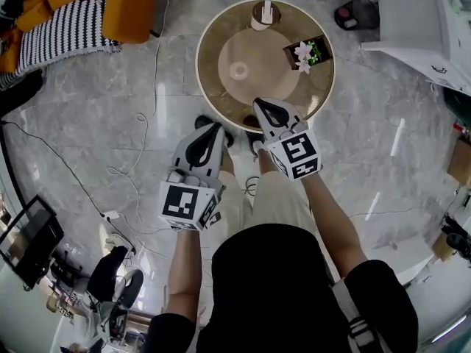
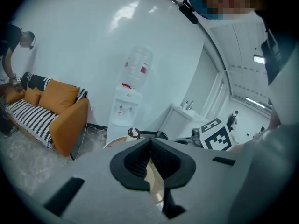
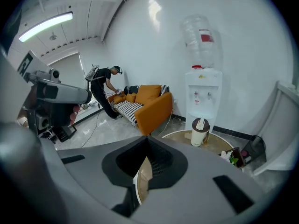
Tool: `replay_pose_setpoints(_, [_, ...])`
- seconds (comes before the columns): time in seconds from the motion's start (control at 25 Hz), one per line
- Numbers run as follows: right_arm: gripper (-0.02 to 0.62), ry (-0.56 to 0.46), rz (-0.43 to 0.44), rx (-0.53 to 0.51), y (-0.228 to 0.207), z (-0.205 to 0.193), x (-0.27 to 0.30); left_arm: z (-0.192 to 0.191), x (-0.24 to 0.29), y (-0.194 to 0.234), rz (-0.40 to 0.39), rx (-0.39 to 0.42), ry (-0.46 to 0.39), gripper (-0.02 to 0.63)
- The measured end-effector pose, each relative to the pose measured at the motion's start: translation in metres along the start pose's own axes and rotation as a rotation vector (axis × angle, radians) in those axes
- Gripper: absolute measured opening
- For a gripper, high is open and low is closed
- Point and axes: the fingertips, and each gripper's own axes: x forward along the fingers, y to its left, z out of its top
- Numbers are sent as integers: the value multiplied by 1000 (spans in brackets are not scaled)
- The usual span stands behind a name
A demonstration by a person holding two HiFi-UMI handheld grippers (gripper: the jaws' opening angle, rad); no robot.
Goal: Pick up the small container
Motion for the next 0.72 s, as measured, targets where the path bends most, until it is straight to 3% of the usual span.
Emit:
replay_pose_setpoints(0.24, [4,53,-23,15,-8,-35,33,-19,19,16,-23,-32,71,18])
replay_pose_setpoints(0.52, [4,87,-47,41,-25,-69,63,-37,38,42,-17,-9,64,18])
replay_pose_setpoints(0.72, [5,116,-51,43,-36,-93,89,-52,55,54,-11,-42,67,18])
